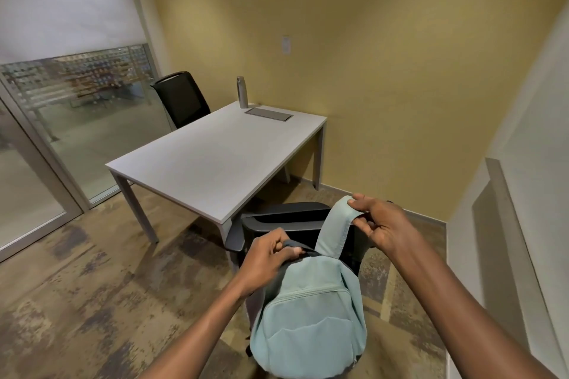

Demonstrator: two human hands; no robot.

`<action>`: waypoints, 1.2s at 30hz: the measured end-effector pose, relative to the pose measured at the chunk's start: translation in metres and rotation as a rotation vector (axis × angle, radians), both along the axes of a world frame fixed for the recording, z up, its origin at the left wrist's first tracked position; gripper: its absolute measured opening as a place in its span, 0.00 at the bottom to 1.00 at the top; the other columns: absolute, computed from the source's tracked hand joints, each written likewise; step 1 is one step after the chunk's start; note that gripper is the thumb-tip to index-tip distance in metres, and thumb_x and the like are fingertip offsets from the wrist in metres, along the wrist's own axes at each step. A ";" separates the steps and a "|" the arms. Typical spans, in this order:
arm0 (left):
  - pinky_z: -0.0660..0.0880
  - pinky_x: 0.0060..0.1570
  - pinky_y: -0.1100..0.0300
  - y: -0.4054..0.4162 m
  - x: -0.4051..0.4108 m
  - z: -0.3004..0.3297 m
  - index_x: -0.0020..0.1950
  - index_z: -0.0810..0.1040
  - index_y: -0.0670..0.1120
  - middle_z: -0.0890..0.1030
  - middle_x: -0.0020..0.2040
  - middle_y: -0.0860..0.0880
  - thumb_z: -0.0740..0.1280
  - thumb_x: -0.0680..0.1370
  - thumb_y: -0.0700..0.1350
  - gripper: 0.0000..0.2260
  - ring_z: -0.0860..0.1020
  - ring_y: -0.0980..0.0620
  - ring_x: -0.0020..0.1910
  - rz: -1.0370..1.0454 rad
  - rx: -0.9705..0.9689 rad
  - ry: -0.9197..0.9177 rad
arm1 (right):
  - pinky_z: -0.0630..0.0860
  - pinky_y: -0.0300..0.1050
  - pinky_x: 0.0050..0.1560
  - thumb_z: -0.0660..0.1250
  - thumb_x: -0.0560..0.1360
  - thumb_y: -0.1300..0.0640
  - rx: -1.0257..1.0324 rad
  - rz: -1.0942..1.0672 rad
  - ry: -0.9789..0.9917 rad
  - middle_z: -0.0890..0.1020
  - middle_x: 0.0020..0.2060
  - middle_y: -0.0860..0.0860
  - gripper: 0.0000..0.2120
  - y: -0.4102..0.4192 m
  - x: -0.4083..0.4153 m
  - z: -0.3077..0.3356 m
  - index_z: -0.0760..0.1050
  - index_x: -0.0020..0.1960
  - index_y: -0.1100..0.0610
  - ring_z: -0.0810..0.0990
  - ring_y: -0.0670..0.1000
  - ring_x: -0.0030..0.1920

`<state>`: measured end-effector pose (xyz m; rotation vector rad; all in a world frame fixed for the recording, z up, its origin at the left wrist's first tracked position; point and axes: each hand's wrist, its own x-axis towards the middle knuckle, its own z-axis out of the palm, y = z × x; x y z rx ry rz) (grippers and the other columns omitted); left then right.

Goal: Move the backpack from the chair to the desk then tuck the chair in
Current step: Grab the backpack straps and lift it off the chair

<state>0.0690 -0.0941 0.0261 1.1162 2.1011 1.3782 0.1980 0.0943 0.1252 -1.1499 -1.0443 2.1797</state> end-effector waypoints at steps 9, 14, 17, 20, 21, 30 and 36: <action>0.65 0.34 0.65 0.027 0.015 0.022 0.38 0.73 0.45 0.72 0.33 0.56 0.72 0.77 0.48 0.13 0.69 0.60 0.32 -0.092 -0.035 0.081 | 0.80 0.50 0.43 0.61 0.78 0.39 1.275 0.245 -0.958 0.82 0.39 0.54 0.22 0.040 0.026 -0.025 0.80 0.45 0.57 0.80 0.57 0.39; 0.66 0.35 0.64 0.037 0.016 0.042 0.40 0.75 0.42 0.74 0.34 0.52 0.72 0.77 0.46 0.11 0.71 0.58 0.33 -0.129 -0.027 0.096 | 0.70 0.59 0.67 0.62 0.74 0.32 1.524 0.549 -0.737 0.67 0.74 0.54 0.32 0.035 0.026 -0.034 0.71 0.70 0.49 0.66 0.56 0.73; 0.67 0.34 0.69 0.045 0.022 0.060 0.42 0.75 0.39 0.75 0.35 0.47 0.71 0.78 0.43 0.10 0.73 0.58 0.33 -0.134 0.011 0.057 | 0.74 0.50 0.63 0.70 0.67 0.32 1.288 0.964 -0.464 0.76 0.68 0.46 0.36 0.033 0.024 -0.033 0.71 0.70 0.47 0.74 0.49 0.66; 0.72 0.36 0.62 0.055 0.023 0.075 0.45 0.77 0.37 0.77 0.39 0.37 0.71 0.78 0.44 0.10 0.76 0.53 0.36 -0.120 0.074 0.053 | 0.78 0.49 0.54 0.73 0.65 0.34 1.359 1.022 -0.433 0.81 0.57 0.43 0.29 0.028 0.023 -0.047 0.75 0.62 0.45 0.79 0.46 0.54; 0.73 0.38 0.54 0.058 0.022 0.079 0.46 0.78 0.38 0.78 0.41 0.35 0.71 0.78 0.46 0.11 0.77 0.46 0.37 -0.119 0.100 0.066 | 0.79 0.50 0.54 0.72 0.65 0.35 1.382 0.986 -0.436 0.82 0.57 0.43 0.29 0.029 0.023 -0.051 0.75 0.63 0.45 0.80 0.47 0.53; 0.79 0.42 0.60 0.102 0.041 0.131 0.50 0.75 0.31 0.84 0.43 0.35 0.69 0.79 0.40 0.11 0.85 0.50 0.41 -0.198 0.246 -0.031 | 0.69 0.46 0.34 0.72 0.69 0.47 1.395 0.708 -0.203 0.80 0.31 0.47 0.11 0.062 0.053 -0.008 0.81 0.41 0.55 0.74 0.43 0.31; 0.80 0.53 0.36 0.140 0.054 0.179 0.48 0.80 0.38 0.86 0.42 0.42 0.70 0.79 0.43 0.08 0.86 0.42 0.45 -0.213 0.297 -0.042 | 0.70 0.48 0.34 0.74 0.74 0.53 1.366 0.819 -0.039 0.83 0.34 0.57 0.08 0.095 0.078 0.063 0.83 0.43 0.58 0.78 0.47 0.35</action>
